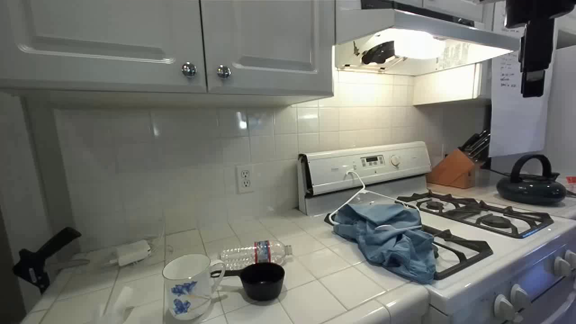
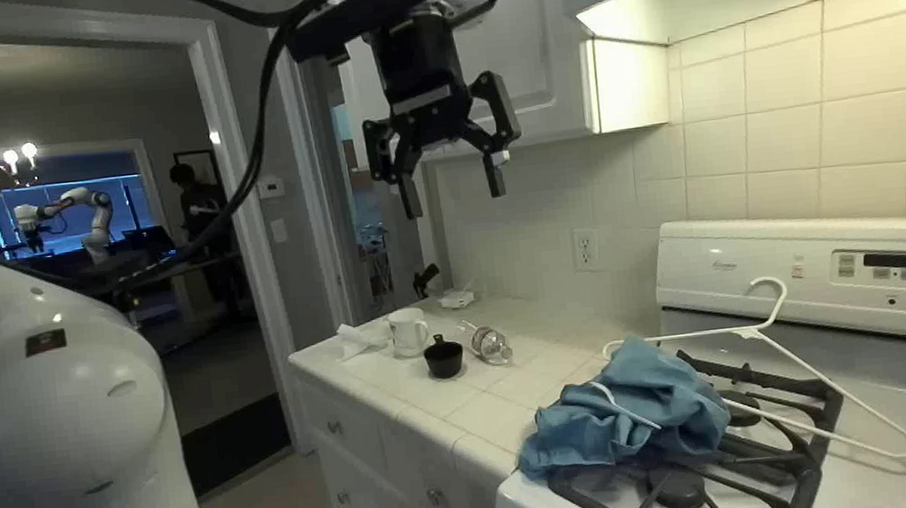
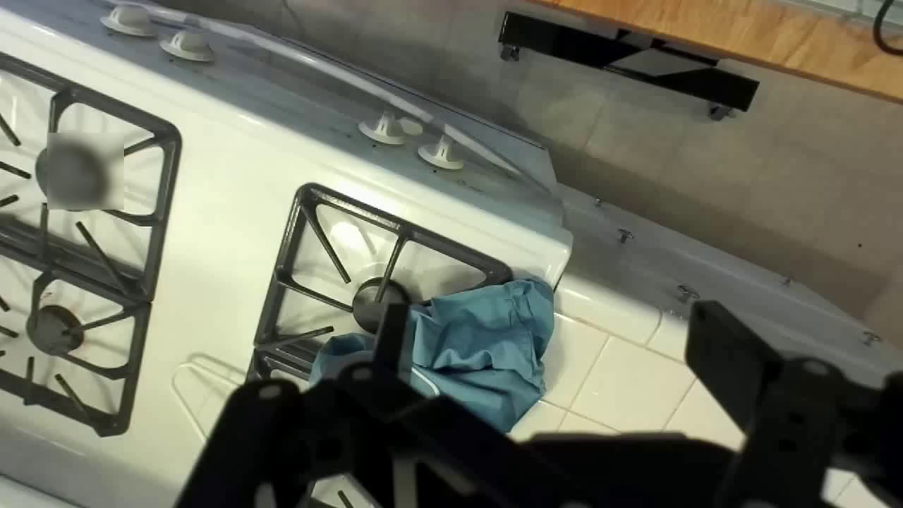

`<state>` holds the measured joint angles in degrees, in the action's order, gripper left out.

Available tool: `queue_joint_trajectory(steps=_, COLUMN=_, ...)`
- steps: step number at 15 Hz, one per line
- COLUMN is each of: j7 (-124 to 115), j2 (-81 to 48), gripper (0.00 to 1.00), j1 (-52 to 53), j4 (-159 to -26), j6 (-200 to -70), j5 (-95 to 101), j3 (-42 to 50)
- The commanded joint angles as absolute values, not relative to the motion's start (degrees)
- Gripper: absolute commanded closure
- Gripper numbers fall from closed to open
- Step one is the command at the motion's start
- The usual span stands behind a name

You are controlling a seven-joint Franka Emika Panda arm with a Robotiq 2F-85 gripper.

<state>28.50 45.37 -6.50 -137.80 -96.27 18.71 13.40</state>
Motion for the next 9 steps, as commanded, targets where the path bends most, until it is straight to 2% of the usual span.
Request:
queue_joint_trajectory(steps=1, j7=27.88, j2=45.5, gripper=0.0, j1=-5.31, j4=-137.59, j6=-95.87, j5=19.27, j3=14.15)
queue_joint_trajectory(steps=9, j7=18.85, j2=45.76, gripper=0.0, j1=4.37, j4=-141.56, j6=-98.55, j5=3.55, j3=6.05)
